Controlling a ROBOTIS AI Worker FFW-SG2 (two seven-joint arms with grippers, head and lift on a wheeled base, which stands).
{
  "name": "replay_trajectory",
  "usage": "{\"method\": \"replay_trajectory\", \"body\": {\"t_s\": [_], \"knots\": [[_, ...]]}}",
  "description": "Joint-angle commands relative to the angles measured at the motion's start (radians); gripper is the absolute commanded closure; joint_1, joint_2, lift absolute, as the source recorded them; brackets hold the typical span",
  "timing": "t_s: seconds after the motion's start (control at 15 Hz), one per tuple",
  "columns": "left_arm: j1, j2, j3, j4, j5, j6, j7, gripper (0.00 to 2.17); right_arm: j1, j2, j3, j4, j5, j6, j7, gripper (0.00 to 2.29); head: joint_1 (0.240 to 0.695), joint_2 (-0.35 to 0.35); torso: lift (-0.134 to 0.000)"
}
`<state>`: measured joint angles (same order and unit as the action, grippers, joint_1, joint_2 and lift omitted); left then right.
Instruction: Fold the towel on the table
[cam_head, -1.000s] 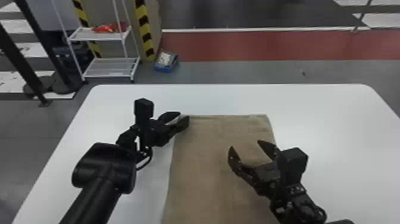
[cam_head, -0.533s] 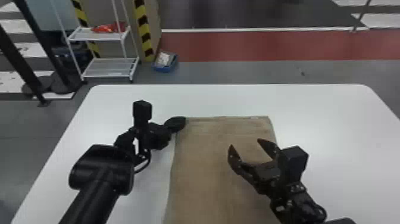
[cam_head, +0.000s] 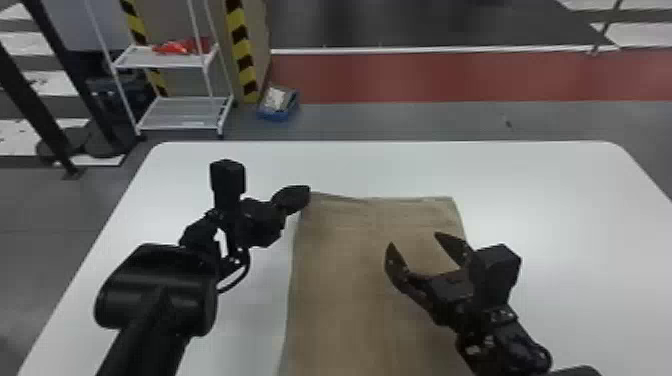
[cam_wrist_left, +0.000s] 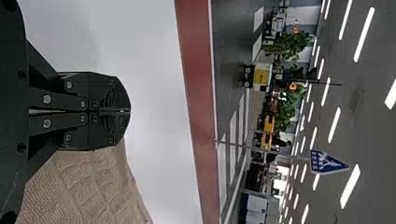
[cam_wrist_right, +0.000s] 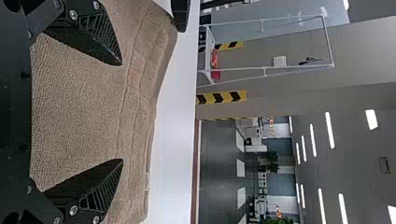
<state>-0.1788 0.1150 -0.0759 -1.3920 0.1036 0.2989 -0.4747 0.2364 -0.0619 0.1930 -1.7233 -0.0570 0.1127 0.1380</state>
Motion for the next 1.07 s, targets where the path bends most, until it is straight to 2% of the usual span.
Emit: {"method": "replay_trajectory", "body": {"t_s": [0.0,0.27,0.33,0.47,0.53,0.67,0.73,0.8,0.87,1.0], "knots": [[0.059,0.0,0.001,-0.153,0.001,0.136,0.008,1.48,0.008,-0.001,-0.015,-0.007,-0.004,-0.006,0.0,0.16,0.695,0.041,-0.123],[0.154,-0.003,-0.078,-0.455,0.004,0.501,0.022,1.48,0.032,-0.007,-0.106,-0.078,-0.007,0.003,-0.018,0.16,0.695,0.001,-0.123],[0.168,-0.008,-0.12,-0.512,0.01,0.575,0.024,1.48,0.038,-0.007,-0.139,-0.099,-0.009,0.009,-0.02,0.16,0.695,-0.043,-0.123],[0.176,-0.012,-0.217,-0.552,0.01,0.63,0.047,1.48,0.067,-0.007,-0.219,-0.131,-0.02,0.0,-0.02,0.16,0.695,-0.116,-0.123],[0.162,-0.015,-0.275,-0.55,-0.002,0.63,0.07,1.48,0.087,-0.007,-0.264,-0.142,-0.049,-0.012,-0.018,0.16,0.695,-0.152,-0.123],[0.143,-0.029,-0.323,-0.536,0.014,0.63,0.084,1.46,0.112,-0.007,-0.314,-0.15,-0.083,-0.012,-0.006,0.16,0.695,-0.242,-0.123],[0.143,-0.035,-0.323,-0.526,0.053,0.627,0.085,1.19,0.121,-0.007,-0.317,-0.15,-0.084,-0.015,-0.003,0.15,0.695,-0.276,-0.123],[0.142,-0.035,-0.315,-0.515,0.08,0.618,0.085,0.45,0.135,-0.007,-0.316,-0.156,-0.084,-0.018,-0.003,0.15,0.695,-0.338,-0.123],[0.143,-0.035,-0.306,-0.516,0.088,0.612,0.085,0.01,0.146,-0.007,-0.311,-0.165,-0.084,-0.024,0.0,0.15,0.695,-0.35,-0.123],[0.17,-0.031,-0.251,-0.533,0.093,0.599,0.093,0.0,0.169,-0.007,-0.294,-0.168,-0.083,-0.037,0.005,0.15,0.695,-0.35,-0.123]]}}
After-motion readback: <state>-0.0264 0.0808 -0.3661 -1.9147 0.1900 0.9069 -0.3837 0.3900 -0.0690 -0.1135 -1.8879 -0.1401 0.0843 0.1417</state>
